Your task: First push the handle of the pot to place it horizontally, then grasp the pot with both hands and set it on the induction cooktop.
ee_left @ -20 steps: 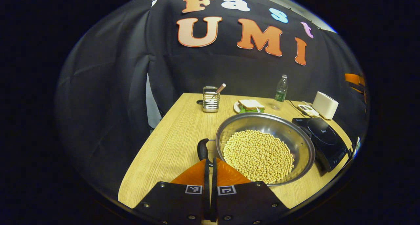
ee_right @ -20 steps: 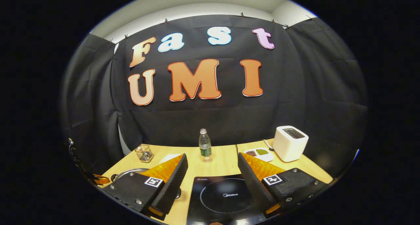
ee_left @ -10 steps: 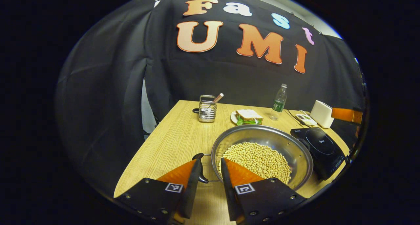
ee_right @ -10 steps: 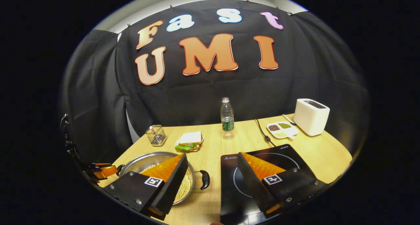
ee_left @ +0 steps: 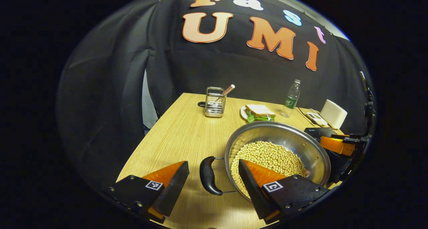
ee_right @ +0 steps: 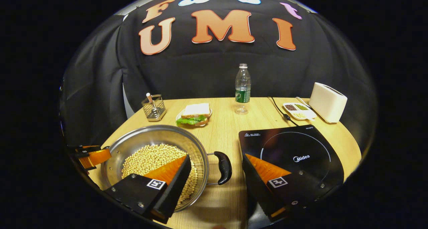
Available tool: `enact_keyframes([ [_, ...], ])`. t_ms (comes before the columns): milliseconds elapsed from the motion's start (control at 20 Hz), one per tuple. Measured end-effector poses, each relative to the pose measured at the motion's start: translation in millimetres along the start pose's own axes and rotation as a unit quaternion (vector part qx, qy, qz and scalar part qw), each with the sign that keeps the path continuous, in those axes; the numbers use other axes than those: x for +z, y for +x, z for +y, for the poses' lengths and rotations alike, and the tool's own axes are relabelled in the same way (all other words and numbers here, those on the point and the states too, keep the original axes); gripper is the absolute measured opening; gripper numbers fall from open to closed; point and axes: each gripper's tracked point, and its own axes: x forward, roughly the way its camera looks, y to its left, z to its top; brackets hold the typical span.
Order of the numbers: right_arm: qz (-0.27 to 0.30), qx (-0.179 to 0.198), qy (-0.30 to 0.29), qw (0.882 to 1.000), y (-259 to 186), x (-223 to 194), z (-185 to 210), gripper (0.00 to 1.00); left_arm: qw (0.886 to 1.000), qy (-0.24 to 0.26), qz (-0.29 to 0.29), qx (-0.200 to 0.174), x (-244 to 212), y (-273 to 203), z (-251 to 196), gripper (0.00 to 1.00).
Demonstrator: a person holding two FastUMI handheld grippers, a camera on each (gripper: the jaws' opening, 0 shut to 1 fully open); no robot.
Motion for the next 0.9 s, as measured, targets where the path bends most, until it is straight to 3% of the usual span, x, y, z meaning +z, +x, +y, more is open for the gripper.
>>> enact_keyframes([
  [400,0.032,-0.022,0.008,0.999,27,-15,-3,0.96,1.0,0.002,0.017,-0.009,-10,29,5,0.93],
  [500,0.038,-0.017,0.012,0.999,29,-16,-1,0.92,0.999,0.011,0.033,-0.004,-17,32,8,0.92],
  [600,0.042,-0.01,0.014,0.999,32,-17,4,0.87,0.999,0.01,0.031,-0.028,-15,33,-4,0.93],
  [700,0.042,-0.012,0.012,0.999,32,-17,2,0.72,0.999,0.013,0.039,-0.032,-17,33,-9,0.8],
  [750,0.041,-0.01,0.009,0.999,35,-19,3,0.71,0.998,0.015,0.049,-0.028,-20,31,-9,0.63],
  [900,0.042,-0.001,0.009,0.999,34,-18,4,0.63,0.995,-0.021,0.099,-0.014,-33,29,-9,0.64],
])
